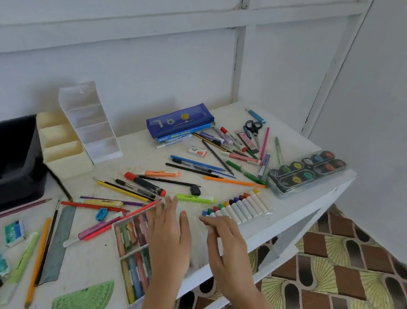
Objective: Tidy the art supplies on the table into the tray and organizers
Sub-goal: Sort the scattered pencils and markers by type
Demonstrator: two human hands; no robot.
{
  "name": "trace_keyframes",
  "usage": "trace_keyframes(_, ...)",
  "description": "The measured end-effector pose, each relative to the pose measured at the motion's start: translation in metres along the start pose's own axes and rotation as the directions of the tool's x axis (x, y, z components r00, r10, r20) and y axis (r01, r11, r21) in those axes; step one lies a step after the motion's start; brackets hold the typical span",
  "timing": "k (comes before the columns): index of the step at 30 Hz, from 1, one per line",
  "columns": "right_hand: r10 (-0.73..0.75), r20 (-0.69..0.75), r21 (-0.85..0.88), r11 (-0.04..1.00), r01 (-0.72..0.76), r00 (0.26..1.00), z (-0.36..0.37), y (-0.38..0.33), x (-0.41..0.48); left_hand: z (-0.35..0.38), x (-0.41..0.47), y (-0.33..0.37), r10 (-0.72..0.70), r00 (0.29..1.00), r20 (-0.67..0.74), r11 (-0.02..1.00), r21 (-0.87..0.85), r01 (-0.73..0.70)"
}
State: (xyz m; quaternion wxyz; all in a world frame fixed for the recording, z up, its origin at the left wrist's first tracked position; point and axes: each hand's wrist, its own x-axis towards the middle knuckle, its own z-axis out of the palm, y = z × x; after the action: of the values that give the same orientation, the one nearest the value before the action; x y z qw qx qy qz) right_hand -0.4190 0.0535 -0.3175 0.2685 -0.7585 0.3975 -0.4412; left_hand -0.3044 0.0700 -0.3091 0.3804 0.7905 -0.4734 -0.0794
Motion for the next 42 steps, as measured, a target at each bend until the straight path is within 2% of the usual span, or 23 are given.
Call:
trace_keyframes(5,0.093,0.022,0.054,0.994,-0.094,0.995,-0.038,0.051,0.072,0.056,0.056,0.047,0.093,0.994,0.064,0.991,-0.102,-0.086)
trace_keyframes(9,0.123,-0.001,0.072,0.990,-0.123,0.992,-0.072,0.089,0.134,0.105,0.098,0.080,0.155,0.982,0.105,0.987,-0.051,-0.150)
trace_keyframes(12,0.173,0.046,0.089,0.980,-0.177,0.984,-0.093,0.110,0.177,0.134,0.132,0.099,0.183,0.975,0.126,0.983,-0.003,-0.184)
trace_keyframes(17,0.270,0.180,-0.032,0.963,-0.269,0.946,-0.110,0.150,0.240,0.173,0.187,0.111,0.137,0.977,0.164,0.977,0.138,-0.160)
trace_keyframes(22,0.352,0.252,-0.165,0.934,-0.318,0.902,-0.102,0.181,0.290,0.198,0.199,0.098,0.054,0.978,0.201,0.984,0.156,-0.086)
trace_keyframes(29,0.412,0.267,-0.280,0.898,-0.339,0.871,-0.065,0.194,0.329,0.202,0.194,0.091,0.028,0.991,0.134,0.993,0.113,-0.043)
trace_keyframes(32,0.450,0.299,-0.398,0.860,-0.318,0.842,-0.053,0.193,0.333,0.204,0.193,0.088,0.013,0.990,0.139,0.993,0.117,-0.029)
trace_keyframes(36,0.480,0.254,-0.533,0.794,-0.292,0.840,-0.045,0.191,0.332,0.205,0.194,0.087,0.013,0.991,0.134,0.993,0.118,-0.029)
trace_keyframes(38,0.484,0.239,-0.536,0.789,-0.302,0.842,-0.043,0.190,0.332,0.205,0.193,0.088,0.010,0.991,0.134,0.994,0.106,-0.024)
trace_keyframes(42,0.510,0.178,-0.399,0.819,-0.412,0.841,-0.043,0.195,0.330,0.203,0.192,0.090,0.003,0.990,0.144,0.996,0.089,-0.016)
